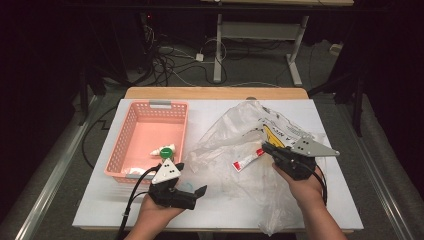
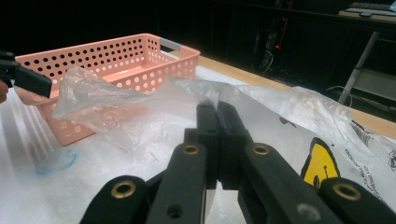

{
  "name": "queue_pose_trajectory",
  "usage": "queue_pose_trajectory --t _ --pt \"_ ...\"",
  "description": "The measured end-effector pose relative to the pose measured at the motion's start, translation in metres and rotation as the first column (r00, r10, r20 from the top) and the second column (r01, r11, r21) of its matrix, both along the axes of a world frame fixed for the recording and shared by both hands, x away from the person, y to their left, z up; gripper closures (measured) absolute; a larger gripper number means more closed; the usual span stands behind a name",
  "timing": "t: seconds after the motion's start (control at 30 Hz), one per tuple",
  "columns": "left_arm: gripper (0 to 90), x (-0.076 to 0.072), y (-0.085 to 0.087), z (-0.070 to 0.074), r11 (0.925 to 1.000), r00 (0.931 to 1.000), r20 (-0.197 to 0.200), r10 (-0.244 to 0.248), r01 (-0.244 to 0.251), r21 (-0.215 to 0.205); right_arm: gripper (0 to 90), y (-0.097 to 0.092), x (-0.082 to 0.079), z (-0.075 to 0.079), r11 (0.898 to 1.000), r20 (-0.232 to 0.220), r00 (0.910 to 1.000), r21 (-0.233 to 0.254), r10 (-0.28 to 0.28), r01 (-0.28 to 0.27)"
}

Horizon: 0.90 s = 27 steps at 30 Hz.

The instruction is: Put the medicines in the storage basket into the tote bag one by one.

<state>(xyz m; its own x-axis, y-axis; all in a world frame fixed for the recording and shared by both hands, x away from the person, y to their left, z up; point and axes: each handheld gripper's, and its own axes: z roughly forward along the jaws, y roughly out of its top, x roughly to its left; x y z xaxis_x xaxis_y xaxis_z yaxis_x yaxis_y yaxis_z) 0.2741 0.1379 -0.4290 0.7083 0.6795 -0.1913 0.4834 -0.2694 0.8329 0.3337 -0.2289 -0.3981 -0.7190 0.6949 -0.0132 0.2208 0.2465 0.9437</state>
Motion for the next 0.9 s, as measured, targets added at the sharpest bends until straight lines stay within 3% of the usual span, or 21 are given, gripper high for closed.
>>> queue_pose_trajectory --t 0.4,0.67,0.77,0.9 --pt "0.0 0.010 0.037 0.004 0.9939 0.9939 0.010 0.110 -0.110 0.004 90.0 0.000 0.000 -0.001 1.000 -0.003 1.0000 0.000 -0.001 0.001" --pt "0.0 0.021 0.065 -0.005 0.9793 0.9795 -0.007 0.201 -0.201 0.027 90.0 -0.001 0.000 -0.002 1.000 -0.003 1.0000 0.002 0.000 0.000" --pt "0.0 0.023 0.075 -0.006 0.9712 0.9723 0.004 0.234 -0.234 0.046 90.0 0.000 0.001 -0.003 1.000 -0.007 1.0000 -0.002 -0.002 0.002" --pt "0.0 0.025 0.087 -0.006 0.9648 0.9654 -0.004 0.261 -0.260 0.038 90.0 0.001 0.001 -0.003 1.000 -0.008 1.0000 -0.005 -0.002 0.002"
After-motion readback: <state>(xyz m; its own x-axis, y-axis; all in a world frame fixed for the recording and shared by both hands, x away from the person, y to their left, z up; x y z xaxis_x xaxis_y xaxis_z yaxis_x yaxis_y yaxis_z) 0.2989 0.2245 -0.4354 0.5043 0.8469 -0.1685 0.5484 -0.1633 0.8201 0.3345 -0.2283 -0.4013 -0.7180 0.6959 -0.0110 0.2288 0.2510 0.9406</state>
